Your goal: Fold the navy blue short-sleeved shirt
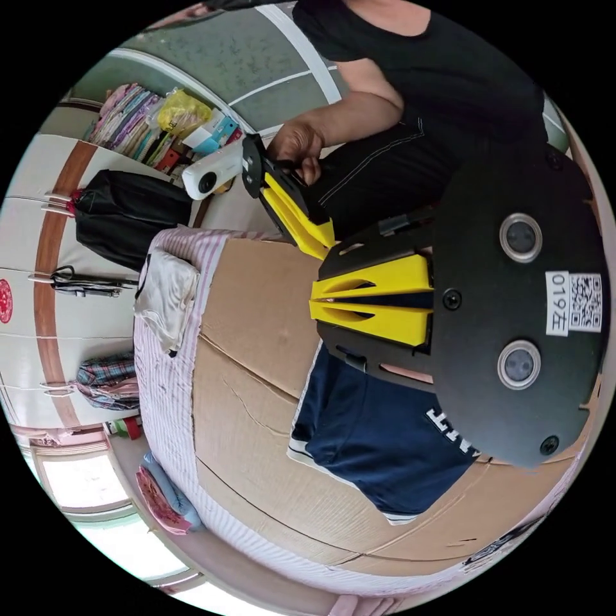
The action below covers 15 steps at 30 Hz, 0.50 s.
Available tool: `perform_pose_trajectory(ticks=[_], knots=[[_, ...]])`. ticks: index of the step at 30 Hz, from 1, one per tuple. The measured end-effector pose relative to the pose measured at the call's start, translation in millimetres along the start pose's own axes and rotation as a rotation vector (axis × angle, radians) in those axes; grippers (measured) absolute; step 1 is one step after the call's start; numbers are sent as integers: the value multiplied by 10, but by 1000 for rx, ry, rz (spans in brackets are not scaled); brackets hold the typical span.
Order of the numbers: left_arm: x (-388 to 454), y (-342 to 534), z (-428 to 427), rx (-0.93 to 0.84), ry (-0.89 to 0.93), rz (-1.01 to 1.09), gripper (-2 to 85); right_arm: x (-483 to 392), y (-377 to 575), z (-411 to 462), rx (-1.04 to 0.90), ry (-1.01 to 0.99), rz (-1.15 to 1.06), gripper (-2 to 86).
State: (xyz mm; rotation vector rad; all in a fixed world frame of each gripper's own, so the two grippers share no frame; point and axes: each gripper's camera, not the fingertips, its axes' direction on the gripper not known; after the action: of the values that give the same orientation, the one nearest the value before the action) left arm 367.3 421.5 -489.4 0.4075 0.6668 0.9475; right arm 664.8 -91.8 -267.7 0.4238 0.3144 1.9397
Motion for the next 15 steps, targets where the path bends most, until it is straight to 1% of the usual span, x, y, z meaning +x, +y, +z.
perform_pose_trajectory(ticks=[2, 4, 6, 8, 13, 15], knots=[[119, 84, -66, 14, 18, 14, 7, -15, -34, 182, -47, -20, 7, 72], [260, 184, -90, 4, -28, 19, 7, -38, -55, 264, -62, -34, -3, 72], [457, 361, -94, -7, -137, 17, 7, -93, -53, 262, -41, -16, -10, 70], [595, 506, -71, -14, -187, 10, 8, -173, -46, 223, -7, 41, -14, 69], [930, 922, -82, -7, -230, -30, 11, -343, -57, 144, 60, 61, -82, 70], [1077, 1199, -142, 16, -276, -66, 15, -352, -100, 181, 51, 86, -72, 69]])
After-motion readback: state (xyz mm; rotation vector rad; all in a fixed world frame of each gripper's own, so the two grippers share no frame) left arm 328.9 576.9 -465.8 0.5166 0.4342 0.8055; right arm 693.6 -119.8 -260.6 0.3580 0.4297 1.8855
